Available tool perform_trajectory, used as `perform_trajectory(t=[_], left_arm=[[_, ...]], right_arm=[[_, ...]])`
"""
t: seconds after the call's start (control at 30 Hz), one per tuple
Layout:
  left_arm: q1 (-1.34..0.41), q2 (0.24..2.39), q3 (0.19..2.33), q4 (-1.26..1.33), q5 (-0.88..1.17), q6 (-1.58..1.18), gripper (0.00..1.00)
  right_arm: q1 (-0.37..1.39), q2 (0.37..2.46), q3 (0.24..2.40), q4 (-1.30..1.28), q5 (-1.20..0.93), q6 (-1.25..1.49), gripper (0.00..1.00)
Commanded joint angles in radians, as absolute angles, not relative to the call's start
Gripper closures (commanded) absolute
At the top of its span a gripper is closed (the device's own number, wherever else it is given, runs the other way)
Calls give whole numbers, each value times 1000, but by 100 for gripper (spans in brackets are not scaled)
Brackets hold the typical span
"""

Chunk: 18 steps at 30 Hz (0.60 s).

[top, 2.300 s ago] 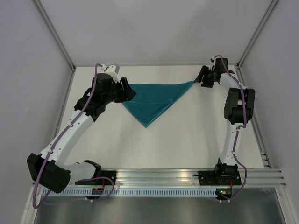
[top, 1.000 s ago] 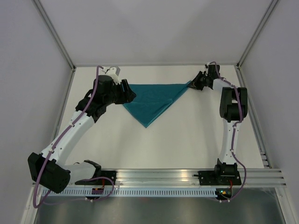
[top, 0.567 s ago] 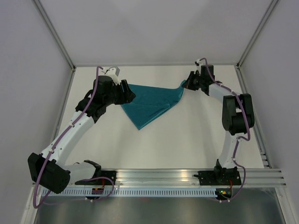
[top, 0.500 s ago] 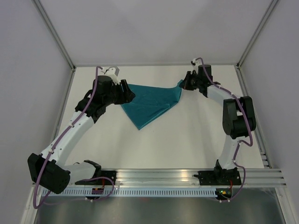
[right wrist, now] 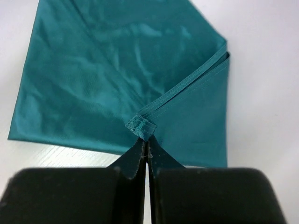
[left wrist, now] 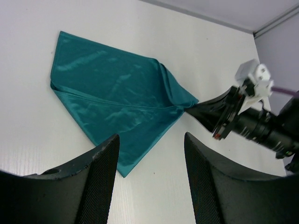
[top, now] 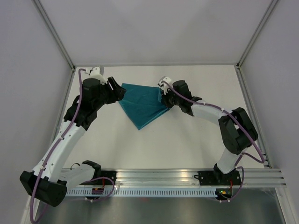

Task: Fold the napkin, place the utensils inside, and roll it up
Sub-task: Fold the napkin

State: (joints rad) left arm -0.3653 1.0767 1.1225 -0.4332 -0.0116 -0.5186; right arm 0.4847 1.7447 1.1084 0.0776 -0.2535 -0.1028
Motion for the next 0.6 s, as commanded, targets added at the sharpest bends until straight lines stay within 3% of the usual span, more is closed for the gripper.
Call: perform_trajectory(t=[0.0, 0.57], left_arm=[[-357, 1046, 1150, -440, -40, -568, 37], [-350, 1037, 1167, -463, -34, -568, 37]], right_arm=[[570, 1692, 1077, 147, -187, -239, 98], [767, 1736, 1129, 123, -92, -299, 99]])
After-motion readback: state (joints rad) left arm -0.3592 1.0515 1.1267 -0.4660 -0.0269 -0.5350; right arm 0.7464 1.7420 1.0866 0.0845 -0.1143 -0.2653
